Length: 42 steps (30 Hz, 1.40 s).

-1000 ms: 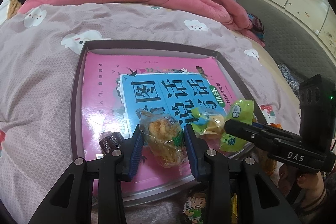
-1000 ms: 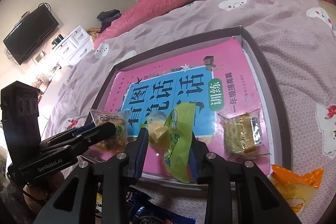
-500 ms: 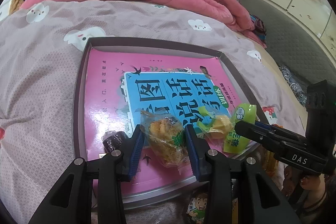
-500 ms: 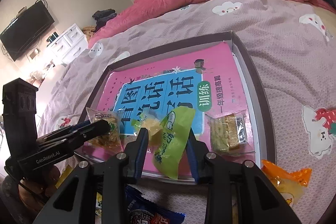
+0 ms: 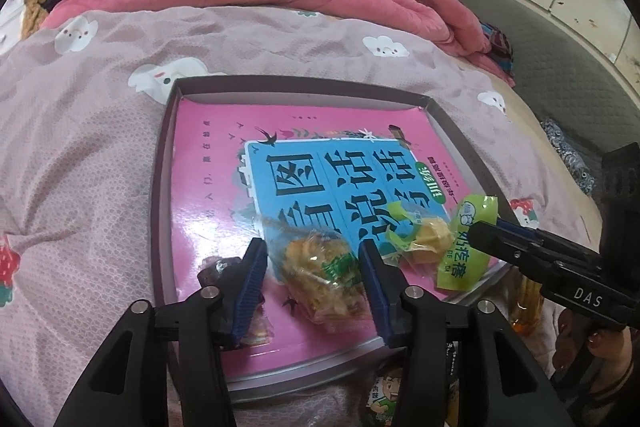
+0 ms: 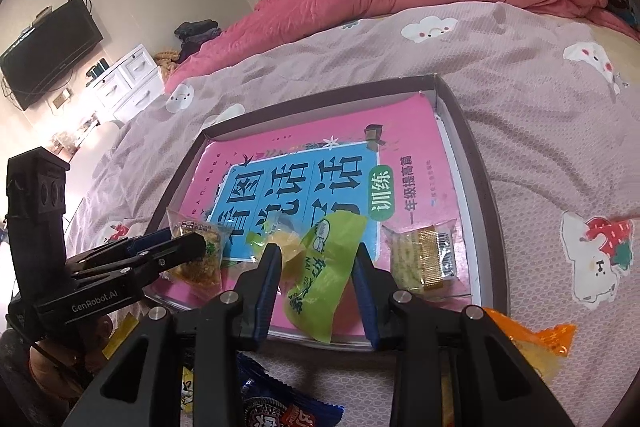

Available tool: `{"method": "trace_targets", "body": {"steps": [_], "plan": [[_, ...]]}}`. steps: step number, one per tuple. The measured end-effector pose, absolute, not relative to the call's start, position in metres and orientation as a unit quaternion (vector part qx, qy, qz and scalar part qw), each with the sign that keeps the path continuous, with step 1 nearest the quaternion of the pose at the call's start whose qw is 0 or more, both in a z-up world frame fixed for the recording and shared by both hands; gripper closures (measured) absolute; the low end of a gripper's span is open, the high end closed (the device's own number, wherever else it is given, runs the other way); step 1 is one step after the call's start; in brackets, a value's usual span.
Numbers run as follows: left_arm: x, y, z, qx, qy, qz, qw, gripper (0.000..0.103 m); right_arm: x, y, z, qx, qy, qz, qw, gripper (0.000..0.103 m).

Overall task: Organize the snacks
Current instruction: 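Lower the cracker bag and pastry bag onto the pink book, open both grippers, then withdraw both open grippers from the tray toward the snack pile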

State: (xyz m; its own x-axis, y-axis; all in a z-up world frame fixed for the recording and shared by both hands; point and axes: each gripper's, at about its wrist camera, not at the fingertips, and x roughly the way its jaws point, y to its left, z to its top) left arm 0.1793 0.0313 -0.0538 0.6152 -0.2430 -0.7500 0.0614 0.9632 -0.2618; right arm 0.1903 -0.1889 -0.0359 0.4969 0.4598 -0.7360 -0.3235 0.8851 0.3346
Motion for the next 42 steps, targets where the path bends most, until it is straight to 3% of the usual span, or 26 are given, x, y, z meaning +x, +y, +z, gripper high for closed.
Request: {"method": "trace_targets", "body": {"steps": [12,15,21,29,31,42], "plan": [[0.179,0.039,-0.049,-0.112,0.425,-0.081,0.895,0.050,0.190,-0.192,-0.031,0.075,0.439,0.226,0.866,0.067],[0.177,0.038,-0.046,-0.110,0.421,-0.081,0.897,0.042,0.190,-0.193,-0.030,0.079,0.436,0.225,0.868,0.067],[0.175,0.040,-0.038,-0.115,0.411,-0.086,0.900,0.038,0.190,-0.197,-0.027,0.088,0.430,0.223,0.871,0.066],[0.168,0.043,-0.024,-0.119,0.396,-0.086,0.906,0.033,0.188,-0.199,-0.019,0.096,0.415,0.228,0.875,0.059],[0.166,0.045,-0.020,-0.122,0.392,-0.087,0.908,0.028,0.188,-0.199,-0.017,0.098,0.412,0.230,0.876,0.058],[0.157,0.053,-0.009,-0.133,0.379,-0.078,0.912,0.025,0.182,-0.201,-0.007,0.099,0.389,0.234,0.886,0.049]]}}
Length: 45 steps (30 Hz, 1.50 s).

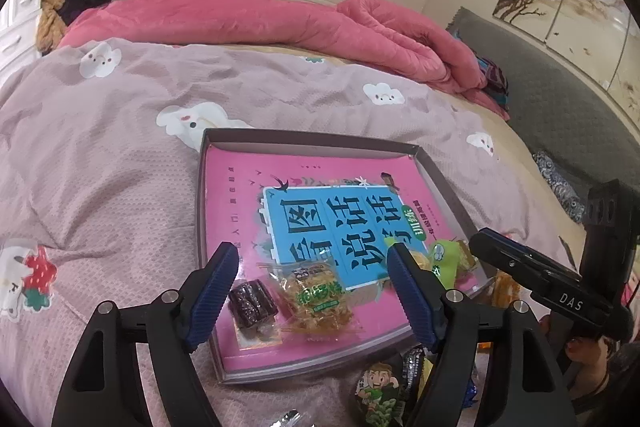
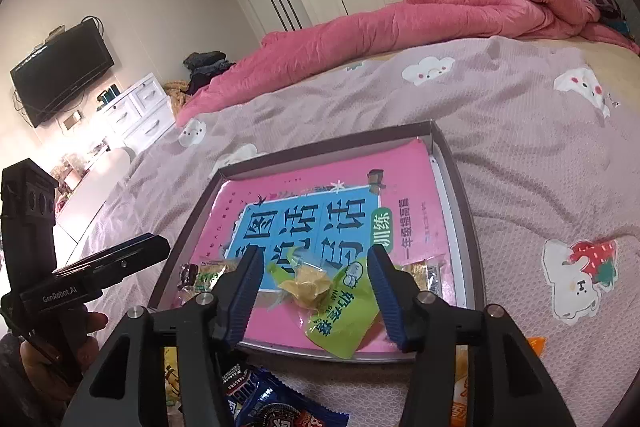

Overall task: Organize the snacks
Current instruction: 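Withdraw both open grippers from the tray toward the snack pile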

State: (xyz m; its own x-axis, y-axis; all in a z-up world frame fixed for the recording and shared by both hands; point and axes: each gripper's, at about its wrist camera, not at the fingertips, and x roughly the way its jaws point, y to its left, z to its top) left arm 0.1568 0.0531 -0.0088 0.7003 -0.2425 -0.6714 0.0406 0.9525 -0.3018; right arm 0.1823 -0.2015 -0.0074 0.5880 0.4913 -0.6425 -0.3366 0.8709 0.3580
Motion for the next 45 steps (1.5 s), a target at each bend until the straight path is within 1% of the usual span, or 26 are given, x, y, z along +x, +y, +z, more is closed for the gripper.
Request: {"method": "trace_targets", "body": {"steps": [20,24,27,45], "plan": [[0.127,0.047,0.014,-0.120,0.354,-0.098,0.922,0.025,0.163,-0.212,0.009,0.104,0.368,0.236,0.893,0.046],[0.123,0.044,0.015,-0.119,0.355,-0.103,0.921,0.025,0.160,-0.214,0.013,0.107,0.363,0.236,0.895,0.046],[0.120,0.042,0.016,-0.115,0.355,-0.107,0.921,0.025,0.158,-0.215,0.014,0.109,0.362,0.236,0.895,0.043],[0.109,0.027,0.017,-0.099,0.365,-0.129,0.917,0.025,0.149,-0.227,0.022,0.129,0.362,0.226,0.895,0.041]]}}
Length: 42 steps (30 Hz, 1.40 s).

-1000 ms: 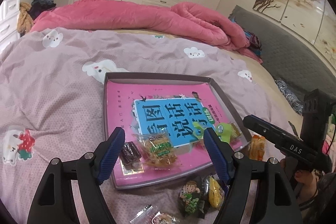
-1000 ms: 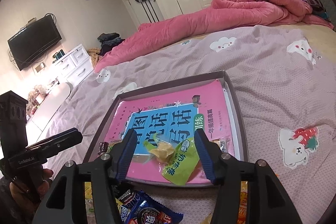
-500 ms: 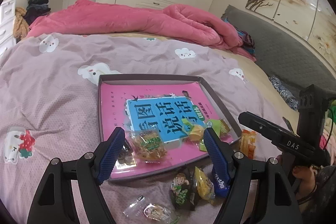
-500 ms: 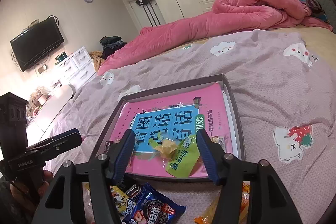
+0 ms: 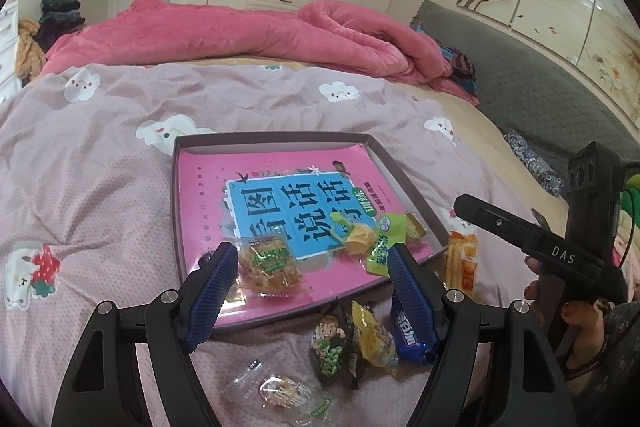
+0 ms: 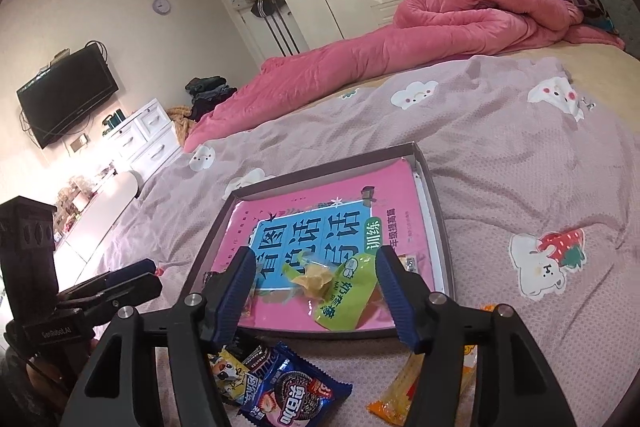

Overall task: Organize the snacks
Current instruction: 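Withdraw both open grippers from the tray toward the snack pile, then grasp the blue cookie packet with the right gripper while the left grasps a yellow snack bag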

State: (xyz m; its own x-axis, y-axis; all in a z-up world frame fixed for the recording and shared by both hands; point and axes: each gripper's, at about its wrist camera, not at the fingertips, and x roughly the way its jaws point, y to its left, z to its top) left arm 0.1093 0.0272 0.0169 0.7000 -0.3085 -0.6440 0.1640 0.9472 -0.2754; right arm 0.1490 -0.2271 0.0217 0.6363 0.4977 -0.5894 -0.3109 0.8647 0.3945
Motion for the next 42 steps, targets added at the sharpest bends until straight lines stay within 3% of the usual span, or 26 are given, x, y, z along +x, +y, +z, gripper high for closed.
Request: {"method": "trace_targets", "body": {"steps": [42], "plan": [[0.076,-0.010,-0.003,-0.067,0.414,-0.164,0.893,0.024,0.094,-0.214,-0.005,0.101,0.454,0.213,0.859,0.039]]}}
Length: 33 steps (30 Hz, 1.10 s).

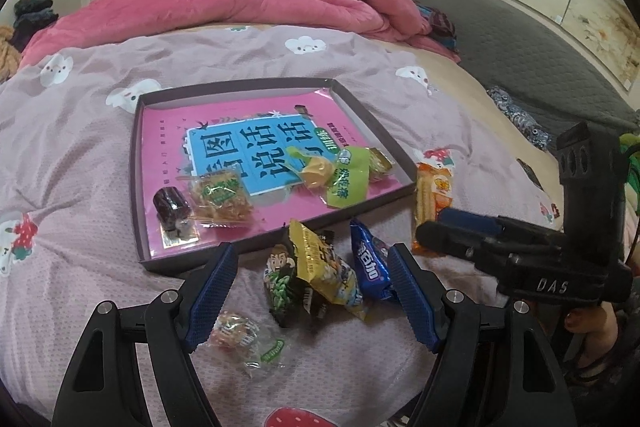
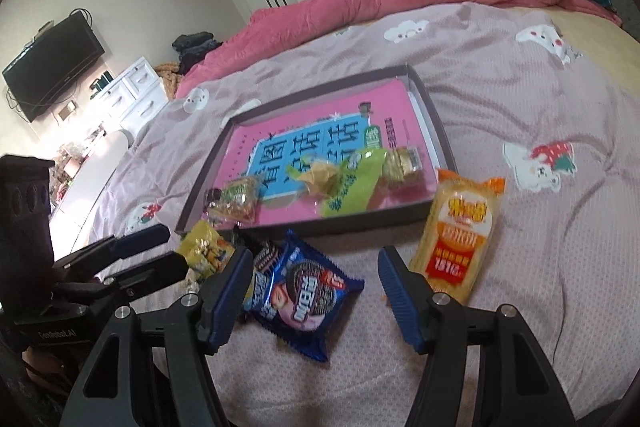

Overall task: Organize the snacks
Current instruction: 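Grasp the blue cookie packet with the right gripper while the left grasps a yellow snack bag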

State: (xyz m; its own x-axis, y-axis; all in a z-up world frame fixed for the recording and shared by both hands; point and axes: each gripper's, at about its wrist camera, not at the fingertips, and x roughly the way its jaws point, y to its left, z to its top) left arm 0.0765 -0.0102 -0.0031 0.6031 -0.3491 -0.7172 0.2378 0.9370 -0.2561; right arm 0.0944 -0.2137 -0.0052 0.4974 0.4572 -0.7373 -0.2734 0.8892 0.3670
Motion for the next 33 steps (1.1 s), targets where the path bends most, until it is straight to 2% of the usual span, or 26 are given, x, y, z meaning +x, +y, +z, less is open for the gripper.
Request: {"method": "trace_targets", "body": {"steps": [6,9,13,15,17,19,27,29,33], "plan": [[0.077,-0.009,-0.005,-0.075,0.416,-0.165,0.891,0.025,0.089,-0.207,-0.015,0.103,0.479,0.216,0.845,0.039],[0.078,-0.009,-0.006,-0.075,0.416,-0.168,0.890,0.031,0.088,-0.205,-0.020,0.111,0.489,0.218,0.837,0.039],[0.077,-0.012,-0.007,-0.068,0.413,-0.171,0.892,0.032,0.089,-0.203,-0.029,0.131,0.506,0.219,0.824,0.028],[0.077,-0.014,-0.007,-0.065,0.412,-0.174,0.892,0.032,0.091,-0.203,-0.032,0.138,0.510,0.218,0.821,0.028],[0.078,-0.015,-0.007,-0.064,0.412,-0.179,0.891,0.040,0.092,-0.205,-0.036,0.148,0.516,0.215,0.816,0.028],[0.078,-0.016,-0.009,-0.061,0.415,-0.181,0.889,0.044,0.094,-0.206,-0.039,0.161,0.522,0.214,0.810,0.028],[0.083,-0.018,-0.016,-0.070,0.423,-0.187,0.884,0.049,0.102,-0.206,-0.053,0.183,0.536,0.211,0.797,0.028],[0.085,-0.018,-0.017,-0.076,0.426,-0.192,0.881,0.063,0.103,-0.204,-0.054,0.182,0.536,0.211,0.797,0.028],[0.086,-0.020,-0.020,-0.078,0.432,-0.198,0.876,0.069,0.105,-0.200,-0.056,0.180,0.537,0.212,0.796,0.028]]}}
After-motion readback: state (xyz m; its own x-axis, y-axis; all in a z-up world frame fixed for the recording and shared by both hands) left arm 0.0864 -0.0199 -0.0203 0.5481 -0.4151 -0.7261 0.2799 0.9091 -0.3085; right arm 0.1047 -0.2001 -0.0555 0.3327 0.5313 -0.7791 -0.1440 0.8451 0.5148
